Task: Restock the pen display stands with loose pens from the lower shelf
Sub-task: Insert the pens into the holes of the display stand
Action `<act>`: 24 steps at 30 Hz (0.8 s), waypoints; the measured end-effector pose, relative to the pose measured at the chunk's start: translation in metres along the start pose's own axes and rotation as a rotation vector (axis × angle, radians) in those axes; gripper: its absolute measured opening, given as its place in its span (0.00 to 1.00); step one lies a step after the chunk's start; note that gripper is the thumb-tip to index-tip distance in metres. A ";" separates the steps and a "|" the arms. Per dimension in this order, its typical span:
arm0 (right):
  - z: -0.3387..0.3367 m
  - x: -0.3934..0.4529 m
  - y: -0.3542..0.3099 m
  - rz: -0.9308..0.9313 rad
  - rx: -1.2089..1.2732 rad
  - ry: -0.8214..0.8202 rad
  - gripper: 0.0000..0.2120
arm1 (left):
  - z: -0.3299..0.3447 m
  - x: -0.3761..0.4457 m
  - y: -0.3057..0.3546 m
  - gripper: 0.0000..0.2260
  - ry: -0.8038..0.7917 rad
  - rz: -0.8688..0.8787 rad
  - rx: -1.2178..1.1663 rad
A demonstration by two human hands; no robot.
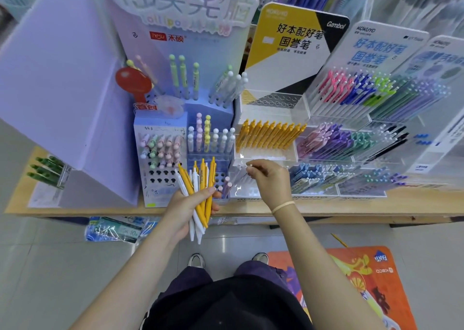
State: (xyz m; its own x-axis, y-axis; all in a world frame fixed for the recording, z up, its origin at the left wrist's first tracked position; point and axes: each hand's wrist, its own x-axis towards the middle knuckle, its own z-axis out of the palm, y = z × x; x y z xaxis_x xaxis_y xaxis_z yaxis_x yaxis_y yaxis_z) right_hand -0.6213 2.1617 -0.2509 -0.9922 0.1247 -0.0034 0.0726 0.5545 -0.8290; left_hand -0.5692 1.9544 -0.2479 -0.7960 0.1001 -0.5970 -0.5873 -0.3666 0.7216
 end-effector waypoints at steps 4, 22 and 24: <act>0.006 0.000 0.003 0.021 -0.003 -0.035 0.05 | 0.002 0.000 -0.001 0.06 -0.006 -0.005 0.007; 0.021 0.007 0.004 0.147 0.059 -0.089 0.10 | 0.006 0.000 0.006 0.07 -0.065 -0.023 0.010; 0.020 0.007 0.005 0.150 0.061 -0.091 0.11 | 0.005 -0.001 0.006 0.07 -0.077 -0.032 0.006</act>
State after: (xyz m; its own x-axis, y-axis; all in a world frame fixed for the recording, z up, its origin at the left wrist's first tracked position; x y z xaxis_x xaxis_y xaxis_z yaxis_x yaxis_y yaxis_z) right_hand -0.6302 2.1483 -0.2662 -0.9759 0.1264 -0.1780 0.2173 0.4840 -0.8476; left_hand -0.5725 1.9570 -0.2409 -0.7856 0.1823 -0.5912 -0.6132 -0.3566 0.7049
